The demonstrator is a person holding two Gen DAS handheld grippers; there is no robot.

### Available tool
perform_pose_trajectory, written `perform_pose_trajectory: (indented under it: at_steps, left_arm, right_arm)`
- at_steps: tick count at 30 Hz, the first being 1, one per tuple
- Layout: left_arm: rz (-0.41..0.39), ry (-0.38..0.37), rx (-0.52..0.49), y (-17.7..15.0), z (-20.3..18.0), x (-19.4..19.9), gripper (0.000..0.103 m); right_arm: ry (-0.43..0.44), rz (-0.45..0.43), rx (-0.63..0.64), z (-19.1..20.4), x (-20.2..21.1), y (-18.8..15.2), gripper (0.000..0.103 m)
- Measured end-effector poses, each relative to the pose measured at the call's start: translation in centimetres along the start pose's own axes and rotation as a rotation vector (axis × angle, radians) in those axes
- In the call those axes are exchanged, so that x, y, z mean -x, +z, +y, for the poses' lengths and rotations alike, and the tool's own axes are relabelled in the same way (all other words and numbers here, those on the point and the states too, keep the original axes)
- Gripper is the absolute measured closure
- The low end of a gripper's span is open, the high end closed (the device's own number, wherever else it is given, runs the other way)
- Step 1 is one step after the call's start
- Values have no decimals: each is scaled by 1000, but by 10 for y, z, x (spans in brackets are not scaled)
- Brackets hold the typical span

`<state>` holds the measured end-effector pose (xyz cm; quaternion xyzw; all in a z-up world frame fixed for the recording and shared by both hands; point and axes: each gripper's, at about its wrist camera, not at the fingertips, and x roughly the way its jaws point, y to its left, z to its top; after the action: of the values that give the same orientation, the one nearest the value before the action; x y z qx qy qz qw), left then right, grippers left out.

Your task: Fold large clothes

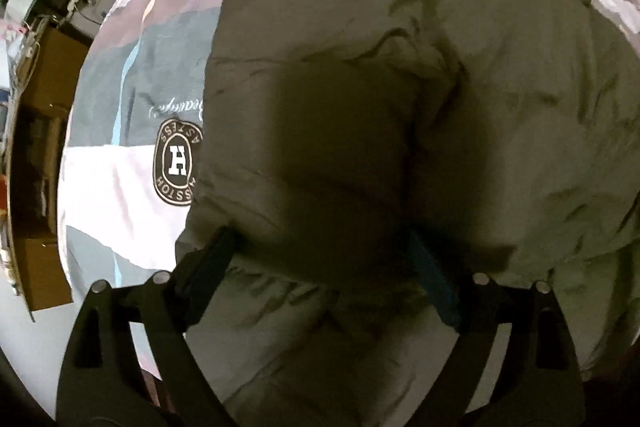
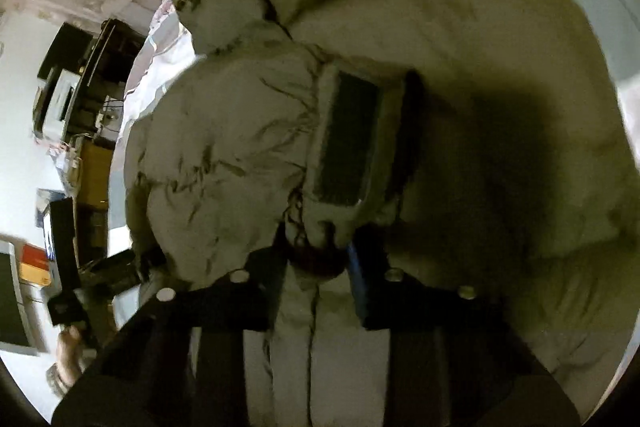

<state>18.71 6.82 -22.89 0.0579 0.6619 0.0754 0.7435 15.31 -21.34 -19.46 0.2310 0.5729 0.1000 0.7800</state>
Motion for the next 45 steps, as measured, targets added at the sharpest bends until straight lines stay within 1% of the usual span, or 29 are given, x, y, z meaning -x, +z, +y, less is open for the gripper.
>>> perform_pose_trajectory:
  at_steps: [2, 4, 6, 8, 9, 10, 11, 12, 14, 16, 18, 19, 20, 22, 24, 26, 28, 30, 32, 33, 34, 35, 36, 37, 39, 41, 43, 44, 45]
  left_arm:
    - [-13, 19, 21, 4, 5, -3, 11]
    - [-40, 60, 44, 9, 10, -4, 11]
    - [-57, 103, 64, 14, 14, -8, 8]
    - [-45, 99, 83, 16, 17, -10, 7]
    - [-41, 91, 93, 17, 18, -10, 7]
    - [-47, 91, 102, 17, 20, -7, 7]
    - [-64, 96, 113, 17, 22, -2, 7]
    - [-103, 109, 126, 16, 25, 8, 7]
    - [-174, 96, 148, 15, 32, 26, 7]
    - [-237, 43, 168, 13, 32, 44, 7]
    - [-272, -5, 160, 12, 27, 54, 7]
    - [-278, -19, 136, 13, 21, 54, 7]
    - [-276, -9, 112, 13, 14, 51, 7]
    - [-228, 36, 61, 16, -2, 36, 7]
    - [-162, 27, 56, 19, -7, 15, 7]
    - [-75, 2, 71, 23, -9, -9, 7]
    - [-50, 3, 75, 26, -7, -22, 7]
    - [-50, 7, 67, 28, -7, -24, 7]
    - [-54, -2, 66, 29, -3, -21, 7]
    - [-60, -1, 68, 28, 0, -17, 7]
    - [-71, -1, 72, 23, 4, -11, 7]
    - [-76, -16, 72, 19, 9, -4, 7]
    - [-79, -37, 70, 15, 12, 2, 7]
    - [-85, -89, 60, 9, 15, 12, 7]
    - [-84, -147, 21, -7, 16, 24, 7]
    - [-67, -156, -27, -26, 12, 29, 7]
    - [-40, -165, -88, -44, -1, 27, 7]
    - [-25, -158, -138, -55, -12, 22, 7]
    - [-7, -129, -196, -65, -25, 13, 7]
  right_arm:
    - [7, -60, 57, 15, 7, 12, 76]
    - [19, -82, 64, 20, 8, 19, 76]
    - [4, -64, 39, 15, 3, 21, 76]
    - [-28, -26, 24, 7, -7, 19, 73]
    - [-62, -5, 17, 3, -11, 18, 64]
    - [-86, 3, 9, -1, -10, 19, 48]
    - [-100, -2, 1, -5, -5, 18, 40]
    - [-124, -37, -17, -7, 4, 19, 31]
    - [-161, -165, -1, -2, 31, 19, 31]
    - [-158, -245, 89, 14, 44, 16, 31]
    - [-154, -263, 177, 32, 44, 13, 33]
    - [-154, -242, 209, 39, 37, 11, 38]
    - [-164, -206, 228, 44, 26, 9, 40]
    - [-200, -150, 245, 47, 3, 5, 46]
    - [-243, -112, 263, 45, -19, 1, 47]
    - [-277, -76, 271, 39, -35, -1, 47]
    - [-283, -46, 253, 33, -46, -2, 46]
    - [-273, -35, 236, 30, -42, -2, 46]
    - [-220, -3, 196, 30, -26, 0, 45]
    - [-181, 5, 181, 31, -18, 0, 39]
    - [-148, 6, 170, 30, -6, -2, 27]
    - [-144, 4, 168, 29, 7, -6, 24]
    - [-152, 5, 172, 27, 17, -9, 21]
    - [-169, 19, 178, 25, 25, -15, 21]
    - [-213, 81, 178, 14, 40, -35, 21]
    - [-244, 135, 186, 1, 46, -63, 21]
    - [-274, 179, 181, -13, 40, -86, 21]
    - [-292, 215, 174, -22, 32, -97, 21]
    - [-313, 261, 163, -33, 22, -108, 21]
